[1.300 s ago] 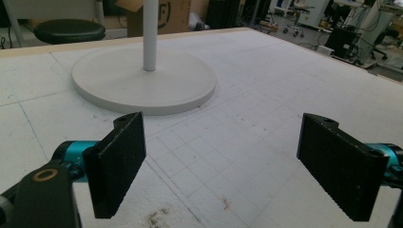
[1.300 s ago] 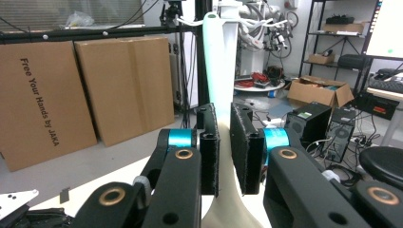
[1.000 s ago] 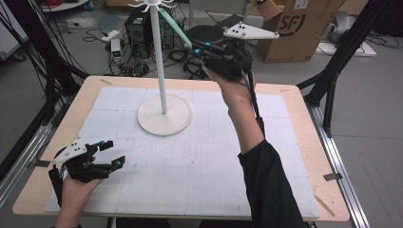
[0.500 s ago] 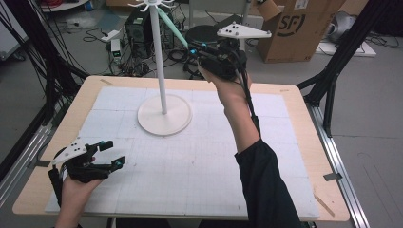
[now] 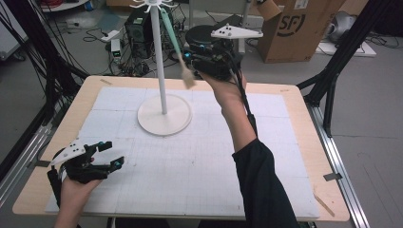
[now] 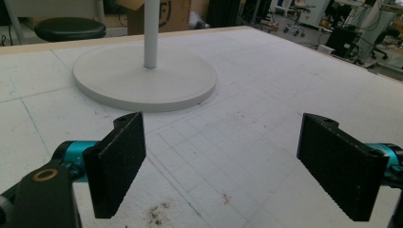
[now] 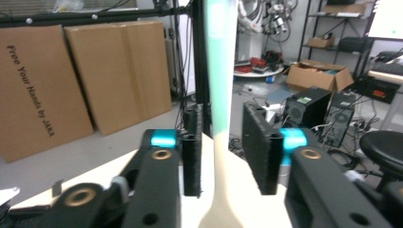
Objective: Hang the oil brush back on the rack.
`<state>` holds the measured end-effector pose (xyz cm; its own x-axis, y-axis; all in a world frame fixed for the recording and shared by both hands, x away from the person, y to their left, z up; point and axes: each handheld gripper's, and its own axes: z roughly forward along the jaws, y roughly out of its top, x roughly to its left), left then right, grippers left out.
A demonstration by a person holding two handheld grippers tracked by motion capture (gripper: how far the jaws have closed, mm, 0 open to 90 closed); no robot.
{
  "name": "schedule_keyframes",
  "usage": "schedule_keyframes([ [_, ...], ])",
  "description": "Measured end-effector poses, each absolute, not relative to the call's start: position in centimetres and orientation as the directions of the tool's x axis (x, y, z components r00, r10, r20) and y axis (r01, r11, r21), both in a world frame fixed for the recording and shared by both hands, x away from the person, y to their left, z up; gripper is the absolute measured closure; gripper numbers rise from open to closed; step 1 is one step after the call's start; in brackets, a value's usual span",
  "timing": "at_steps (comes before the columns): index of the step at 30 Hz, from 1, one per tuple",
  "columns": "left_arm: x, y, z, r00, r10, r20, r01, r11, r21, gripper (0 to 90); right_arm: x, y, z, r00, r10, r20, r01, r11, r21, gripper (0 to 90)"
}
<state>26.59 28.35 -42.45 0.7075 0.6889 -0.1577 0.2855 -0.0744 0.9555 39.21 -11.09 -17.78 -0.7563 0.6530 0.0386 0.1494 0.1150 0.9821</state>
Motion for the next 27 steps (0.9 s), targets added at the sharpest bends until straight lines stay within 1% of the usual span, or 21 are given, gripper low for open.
schedule_keyframes([
  [3,26.6,28.4,-42.5,0.706,0.690,-0.157,0.285,-0.075,0.955,17.3,39.1,-11.2,-18.2,-0.762,0.647,0.030,0.150,0.131,0.980,57.0],
  [7,26.6,28.4,-42.5,0.707,0.690,-0.154,0.286,-0.079,0.955,17.3,38.8,-12.2,-19.2,-0.778,0.627,0.028,0.159,0.154,0.975,47.8],
  [14,26.7,28.4,-42.6,0.703,0.694,-0.155,0.290,-0.081,0.954,17.3,37.1,-15.9,-22.0,-0.809,0.586,0.034,0.162,0.168,0.972,37.6],
  [17,26.7,28.5,-42.6,0.701,0.696,-0.154,0.291,-0.083,0.953,17.3,35.7,-18.3,-23.9,-0.818,0.574,0.039,0.168,0.173,0.970,30.2],
  [22,26.9,28.4,-42.7,0.696,0.702,-0.148,0.294,-0.091,0.952,17.3,33.5,-21.8,-27.1,-0.825,0.563,0.050,0.183,0.182,0.966,24.9],
  [27,27.0,28.4,-42.8,0.694,0.705,-0.149,0.299,-0.093,0.950,17.2,31.5,-25.3,-30.3,-0.811,0.580,0.075,0.206,0.164,0.965,23.7],
])
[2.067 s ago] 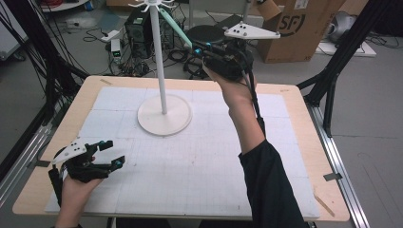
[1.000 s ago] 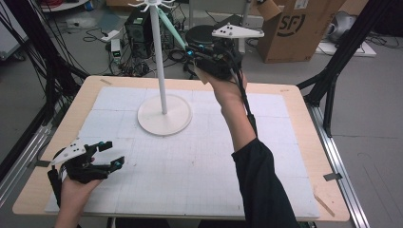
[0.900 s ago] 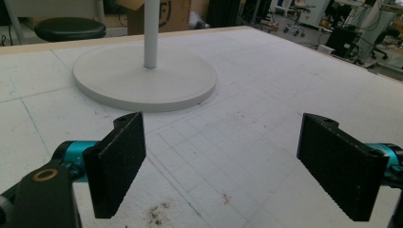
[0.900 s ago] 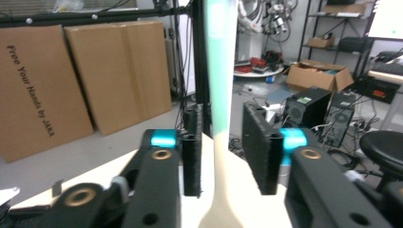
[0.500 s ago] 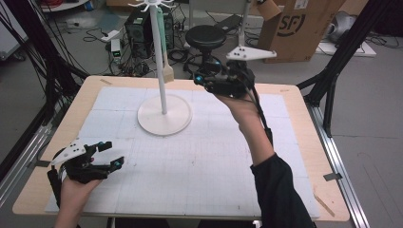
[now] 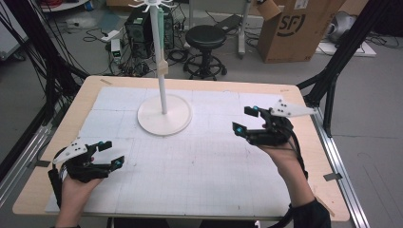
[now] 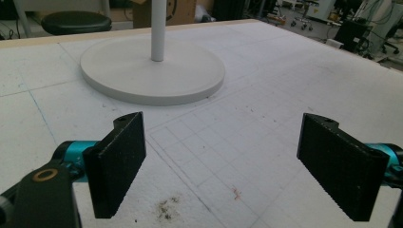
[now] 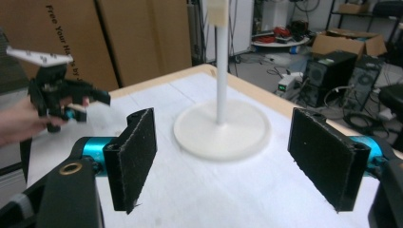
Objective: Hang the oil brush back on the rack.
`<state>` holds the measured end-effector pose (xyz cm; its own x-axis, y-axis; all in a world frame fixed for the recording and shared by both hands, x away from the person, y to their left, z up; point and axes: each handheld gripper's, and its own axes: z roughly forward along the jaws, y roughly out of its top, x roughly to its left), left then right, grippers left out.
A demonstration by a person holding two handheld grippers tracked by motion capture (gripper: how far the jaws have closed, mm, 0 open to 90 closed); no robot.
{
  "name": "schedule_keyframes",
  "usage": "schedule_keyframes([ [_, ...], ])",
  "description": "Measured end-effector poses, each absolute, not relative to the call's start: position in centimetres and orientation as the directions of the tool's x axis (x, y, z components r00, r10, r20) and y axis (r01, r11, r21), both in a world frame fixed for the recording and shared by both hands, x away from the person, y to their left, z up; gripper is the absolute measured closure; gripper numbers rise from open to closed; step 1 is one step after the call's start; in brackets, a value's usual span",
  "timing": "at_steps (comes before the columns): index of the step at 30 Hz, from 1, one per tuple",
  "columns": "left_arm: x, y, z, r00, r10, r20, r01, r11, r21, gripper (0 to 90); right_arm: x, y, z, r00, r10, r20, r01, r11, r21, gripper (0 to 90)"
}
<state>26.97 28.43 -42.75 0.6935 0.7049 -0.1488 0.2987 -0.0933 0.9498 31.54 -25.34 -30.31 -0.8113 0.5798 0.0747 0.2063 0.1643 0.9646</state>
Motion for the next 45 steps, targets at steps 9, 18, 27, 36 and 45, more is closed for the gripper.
schedule_keyframes([
  [9,27.2,28.5,-42.8,0.684,0.714,-0.149,0.301,-0.091,0.949,17.1,29.2,-30.7,-36.2,-0.768,0.627,0.130,0.271,0.134,0.953,20.8],
  [18,27.5,28.6,-43.0,0.672,0.726,-0.148,0.307,-0.091,0.948,17.2,28.2,-33.3,-41.3,-0.681,0.699,0.216,0.348,0.049,0.936,20.3],
  [27,27.7,28.6,-43.2,0.659,0.738,-0.145,0.314,-0.094,0.945,17.2,27.7,-34.5,-43.8,-0.628,0.742,0.232,0.374,0.027,0.927,20.3],
  [36,27.6,28.6,-43.2,0.655,0.743,-0.138,0.323,-0.109,0.940,17.2,27.8,-34.7,-44.5,-0.613,0.761,0.215,0.390,0.055,0.919,20.3],
  [45,27.4,28.7,-43.3,0.654,0.743,-0.141,0.319,-0.102,0.942,17.1,27.9,-34.7,-44.6,-0.613,0.757,0.225,0.401,0.052,0.915,20.3],
])
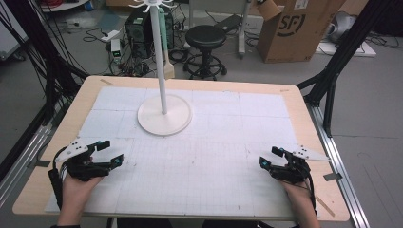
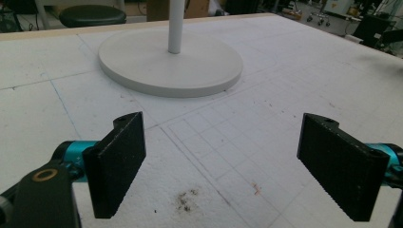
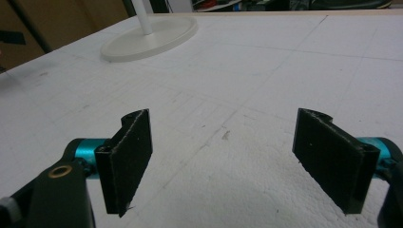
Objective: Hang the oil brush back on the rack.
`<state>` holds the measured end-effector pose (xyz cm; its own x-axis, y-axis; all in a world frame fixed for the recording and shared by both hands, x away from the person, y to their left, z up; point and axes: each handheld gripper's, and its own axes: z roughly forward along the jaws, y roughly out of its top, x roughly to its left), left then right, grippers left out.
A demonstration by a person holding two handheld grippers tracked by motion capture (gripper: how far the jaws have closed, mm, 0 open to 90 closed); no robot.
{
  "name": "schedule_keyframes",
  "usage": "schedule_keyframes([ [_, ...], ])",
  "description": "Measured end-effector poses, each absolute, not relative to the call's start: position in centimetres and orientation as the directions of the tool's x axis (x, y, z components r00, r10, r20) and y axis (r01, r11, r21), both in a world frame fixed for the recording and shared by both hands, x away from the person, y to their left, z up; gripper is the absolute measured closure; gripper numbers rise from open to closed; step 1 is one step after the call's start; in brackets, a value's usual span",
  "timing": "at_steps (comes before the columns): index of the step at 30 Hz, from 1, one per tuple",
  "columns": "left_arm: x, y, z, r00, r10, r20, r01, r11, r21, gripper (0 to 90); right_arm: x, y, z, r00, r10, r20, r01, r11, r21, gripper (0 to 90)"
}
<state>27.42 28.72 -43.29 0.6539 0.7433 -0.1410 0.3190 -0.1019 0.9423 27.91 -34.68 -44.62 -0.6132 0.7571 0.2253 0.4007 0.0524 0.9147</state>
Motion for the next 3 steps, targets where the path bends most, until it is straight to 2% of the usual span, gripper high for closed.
schedule_keyframes([
  [3,27.44,28.65,-43.31,0.654,0.743,-0.144,0.322,-0.100,0.941,17.1,27.90,-34.70,-44.61,-0.612,0.758,0.227,0.399,0.049,0.916,20.3],
])
